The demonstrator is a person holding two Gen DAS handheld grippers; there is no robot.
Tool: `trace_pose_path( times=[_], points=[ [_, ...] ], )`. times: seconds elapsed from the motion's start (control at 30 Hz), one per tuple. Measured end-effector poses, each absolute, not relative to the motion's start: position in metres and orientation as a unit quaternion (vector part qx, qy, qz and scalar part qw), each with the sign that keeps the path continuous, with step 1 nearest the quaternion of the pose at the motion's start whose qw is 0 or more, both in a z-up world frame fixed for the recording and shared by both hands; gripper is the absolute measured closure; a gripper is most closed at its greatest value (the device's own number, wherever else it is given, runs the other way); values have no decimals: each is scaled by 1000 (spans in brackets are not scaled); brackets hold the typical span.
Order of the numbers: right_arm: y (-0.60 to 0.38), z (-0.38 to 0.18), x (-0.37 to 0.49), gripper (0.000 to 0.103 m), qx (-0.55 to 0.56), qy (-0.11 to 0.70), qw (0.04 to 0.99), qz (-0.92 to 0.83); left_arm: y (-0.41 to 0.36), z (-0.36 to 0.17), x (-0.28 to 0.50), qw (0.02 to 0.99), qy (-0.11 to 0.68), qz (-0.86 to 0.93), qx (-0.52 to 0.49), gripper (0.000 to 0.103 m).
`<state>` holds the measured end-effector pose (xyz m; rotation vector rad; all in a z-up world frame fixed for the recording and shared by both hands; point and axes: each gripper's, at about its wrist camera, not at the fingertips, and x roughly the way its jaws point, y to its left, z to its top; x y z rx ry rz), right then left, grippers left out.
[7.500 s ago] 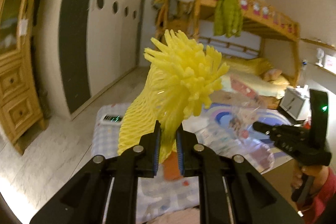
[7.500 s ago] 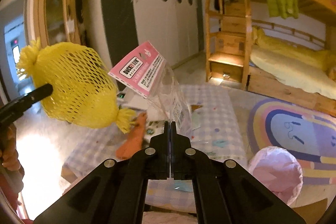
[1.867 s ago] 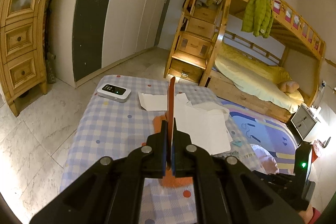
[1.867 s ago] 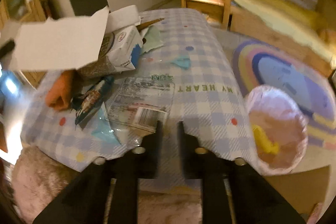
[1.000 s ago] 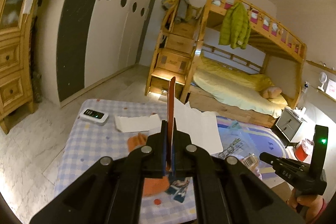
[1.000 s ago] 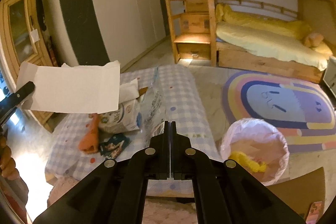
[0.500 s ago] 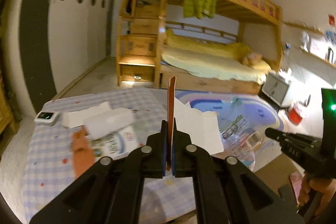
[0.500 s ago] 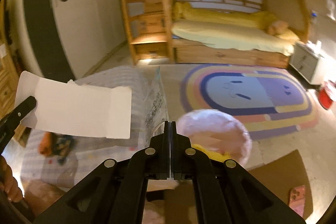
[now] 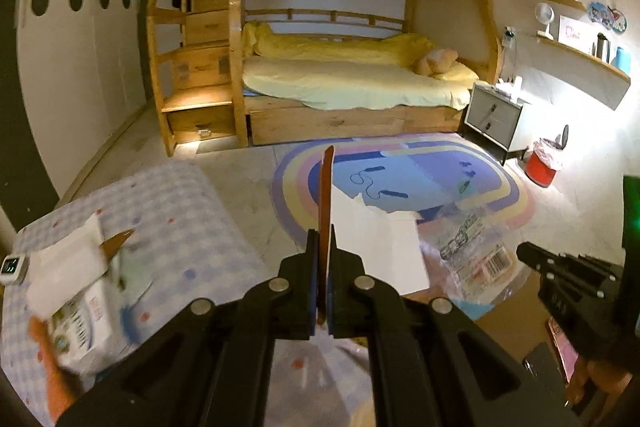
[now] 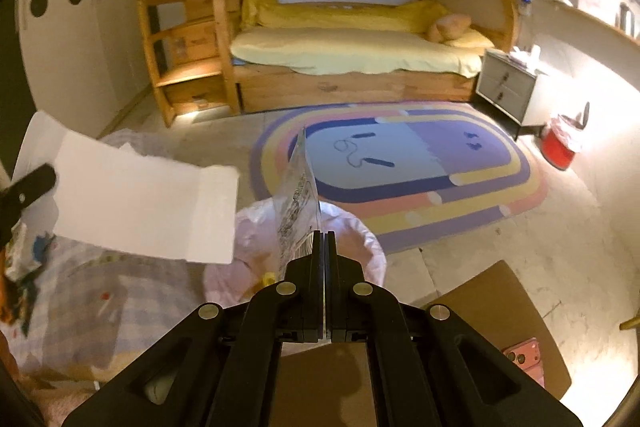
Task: Collect trash
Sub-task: 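Move both grippers over the wastebasket and release the stick and wrapper, then return both tools to the table and reach the left gripper toward the orange glove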
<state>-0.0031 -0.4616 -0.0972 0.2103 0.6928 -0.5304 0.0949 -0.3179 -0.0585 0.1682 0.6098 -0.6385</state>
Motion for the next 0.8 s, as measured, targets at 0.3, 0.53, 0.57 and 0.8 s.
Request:
trace_pose_path(
  times=[0.3,0.53,0.57,0.8],
  points=[
    [-486,-119,26,103,111,357,887,-270,-368,-91,121,881,339,-309,117,102],
    [-488,-132,42,83,118,373,884,-257,-374,-99,126,878,349,-306,117,46],
    [-486,-131,41,77,119,370,885,-256,-371,-97,125,881,342,-306,114,46],
    [-468,-111,18,74,134,358,895,-231,-331,-73,114,896,324,-291,89,46]
  ],
)
